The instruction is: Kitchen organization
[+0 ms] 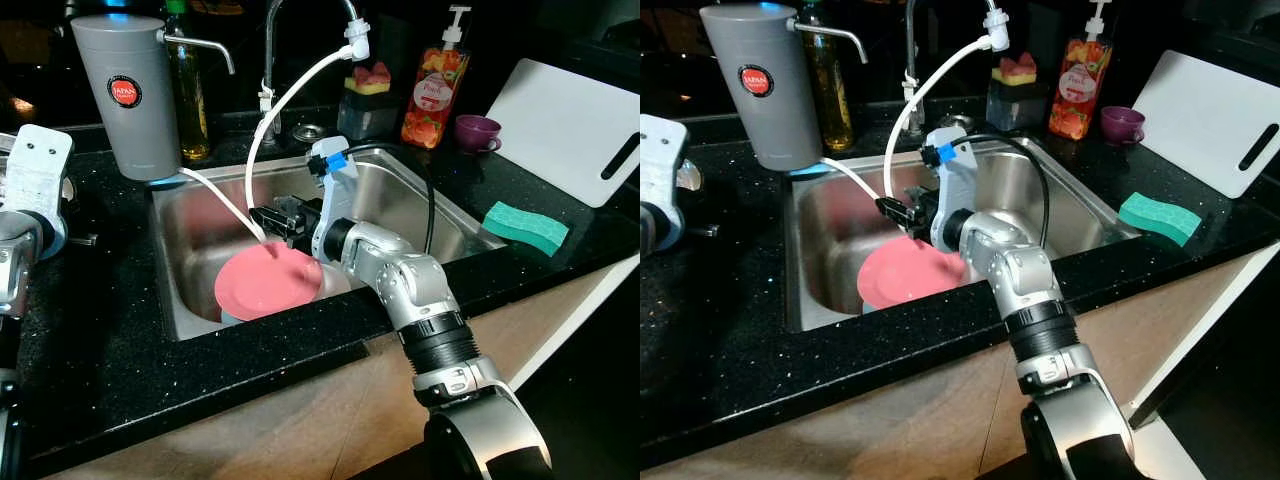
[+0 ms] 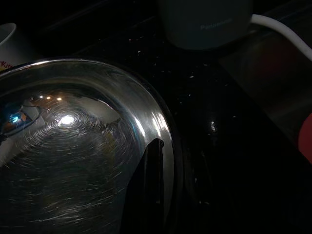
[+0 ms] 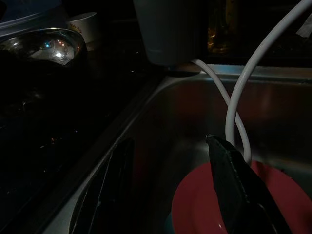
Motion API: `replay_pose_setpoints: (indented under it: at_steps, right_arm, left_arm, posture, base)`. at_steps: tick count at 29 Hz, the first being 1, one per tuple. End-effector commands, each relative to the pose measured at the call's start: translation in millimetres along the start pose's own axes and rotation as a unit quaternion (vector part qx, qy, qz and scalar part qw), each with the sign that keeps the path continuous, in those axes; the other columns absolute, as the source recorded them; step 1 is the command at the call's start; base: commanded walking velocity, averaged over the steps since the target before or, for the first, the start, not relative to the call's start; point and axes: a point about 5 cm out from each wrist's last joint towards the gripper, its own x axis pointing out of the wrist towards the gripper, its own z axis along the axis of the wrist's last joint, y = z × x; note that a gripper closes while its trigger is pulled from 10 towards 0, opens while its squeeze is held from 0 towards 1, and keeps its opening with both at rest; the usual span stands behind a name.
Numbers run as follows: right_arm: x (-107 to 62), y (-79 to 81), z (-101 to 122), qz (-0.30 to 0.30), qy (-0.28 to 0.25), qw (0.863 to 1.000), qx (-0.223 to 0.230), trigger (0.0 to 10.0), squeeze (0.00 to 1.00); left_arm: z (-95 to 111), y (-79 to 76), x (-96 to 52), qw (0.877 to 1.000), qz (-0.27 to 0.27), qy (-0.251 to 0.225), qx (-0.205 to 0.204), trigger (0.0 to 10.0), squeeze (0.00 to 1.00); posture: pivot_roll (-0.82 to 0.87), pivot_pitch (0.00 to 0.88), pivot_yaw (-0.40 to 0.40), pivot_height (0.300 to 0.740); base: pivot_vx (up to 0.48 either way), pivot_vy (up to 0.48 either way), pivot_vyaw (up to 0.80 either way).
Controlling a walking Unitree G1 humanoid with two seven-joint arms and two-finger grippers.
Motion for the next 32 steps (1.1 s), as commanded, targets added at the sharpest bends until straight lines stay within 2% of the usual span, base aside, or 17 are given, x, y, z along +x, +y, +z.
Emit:
replay_pose_setpoints:
  at_steps: [1,26,27,28,29,30,31,32]
  right_arm:
    - [0.1,-1.3,-0.2,-0.003,0.007,1.000,0.003,10.0,0.00]
    - [0.1,-1.3,-0.2,-0.003,0.007,1.000,0.003,10.0,0.00]
    - [-0.3,-2.3,0.2,-0.004,0.007,1.000,0.002,10.0,0.00]
    - [-3.3,-16.9,8.0,-0.054,-0.016,0.998,-0.002,10.0,0.00]
    - [-6.1,-27.4,13.7,-0.090,-0.033,0.995,-0.005,10.0,0.00]
    - [-8.2,-34.2,17.5,-0.114,-0.045,0.992,-0.006,10.0,0.00]
    - [-9.4,-37.4,19.4,-0.126,-0.050,0.991,-0.006,10.0,0.00]
    - [-9.4,-37.4,19.4,-0.126,-0.050,0.991,-0.006,10.0,0.00]
  left_arm:
    - [0.2,2.2,-1.4,1.000,0.005,0.000,0.009,0.0,0.00]
    - [0.2,2.2,-1.4,1.000,0.005,0.000,0.009,0.0,0.00]
    - [0.9,-3.6,-0.7,1.000,-0.005,-0.002,0.007,0.0,0.00]
    - [24.5,-43.5,-2.8,0.991,-0.083,-0.103,0.016,10.0,0.00]
    - [42.1,-71.2,-10.1,0.974,-0.137,-0.179,0.019,10.0,0.00]
    - [53.4,-88.2,-17.4,0.958,-0.170,-0.230,0.020,10.0,0.00]
    - [59.0,-96.1,-21.8,0.949,-0.186,-0.255,0.019,10.0,0.00]
    - [59.0,-96.1,-21.8,0.949,-0.186,-0.255,0.019,10.0,0.00]
  posture:
    - [0.01,0.060,-0.052,0.740]
    - [0.01,0.060,-0.052,0.740]
    - [0.01,0.000,0.000,0.740]
    - [0.01,0.000,0.000,0.740]
    - [0.01,0.000,0.000,0.740]
    - [0.01,0.000,0.000,0.740]
    - [0.01,0.000,0.000,0.740]
    - [0.01,0.000,0.000,0.740]
  base:
    - [0.000,0.000,0.00]
    - [0.000,0.000,0.00]
    - [0.000,0.000,0.00]
    - [0.000,0.000,0.00]
    - [0.000,0.000,0.00]
    - [0.000,0.000,0.00]
    - [0.000,0.000,0.00]
    - [0.000,0.000,0.00]
